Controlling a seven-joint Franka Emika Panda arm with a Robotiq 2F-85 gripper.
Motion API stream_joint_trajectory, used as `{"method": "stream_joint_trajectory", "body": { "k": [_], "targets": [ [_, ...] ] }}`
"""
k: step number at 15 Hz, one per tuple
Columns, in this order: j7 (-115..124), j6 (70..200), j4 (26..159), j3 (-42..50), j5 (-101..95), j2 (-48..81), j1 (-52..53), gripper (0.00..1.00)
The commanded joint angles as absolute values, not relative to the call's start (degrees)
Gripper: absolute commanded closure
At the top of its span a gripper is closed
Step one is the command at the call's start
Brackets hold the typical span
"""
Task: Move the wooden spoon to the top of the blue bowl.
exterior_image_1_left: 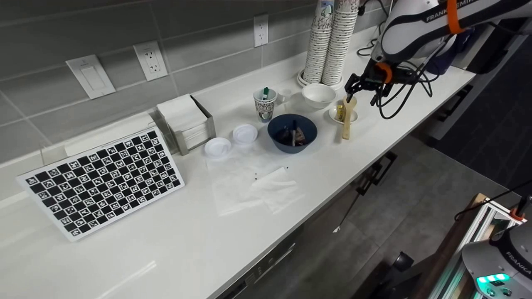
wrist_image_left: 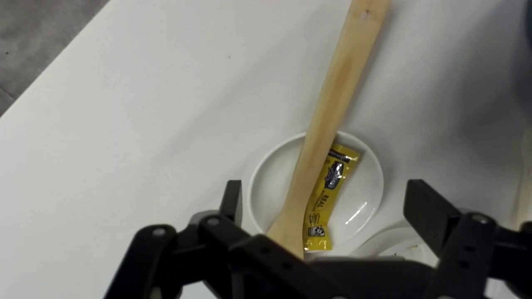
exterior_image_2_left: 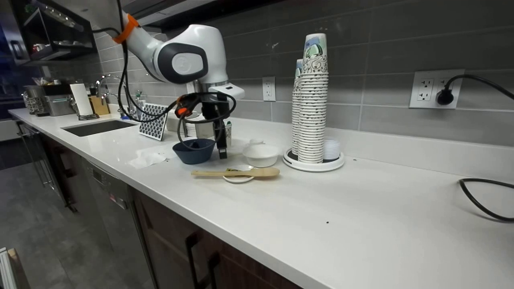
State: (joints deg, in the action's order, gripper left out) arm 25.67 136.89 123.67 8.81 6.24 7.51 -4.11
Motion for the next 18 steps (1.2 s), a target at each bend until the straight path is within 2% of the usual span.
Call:
{"method": "stream_joint_trajectory", "body": {
  "k": [1,5,6,9,10,12,13,14,18],
  "targets": [
    [33.7,145.16,123.19,9.25,4.43,11.63,-3.77,0.0],
    [38.27,146.53,122.09,10.34,3.77,15.4,-3.07,0.0],
    [38.93,146.62,121.9,10.46,4.01,16.05,-2.93,0.03],
    [39.83,147.97,121.9,10.51,4.89,16.9,-2.7,0.19],
    [40.14,148.5,121.76,10.5,5.03,17.15,-2.68,0.32],
    [40.88,149.16,121.54,10.62,4.88,17.52,-2.56,0.4],
    [41.18,149.51,121.52,10.67,4.77,17.65,-2.5,0.42],
    [41.45,149.79,121.52,10.72,4.66,17.79,-2.45,0.38],
    [42.15,150.57,121.43,10.72,4.52,18.58,-2.23,0.36]
  ]
}}
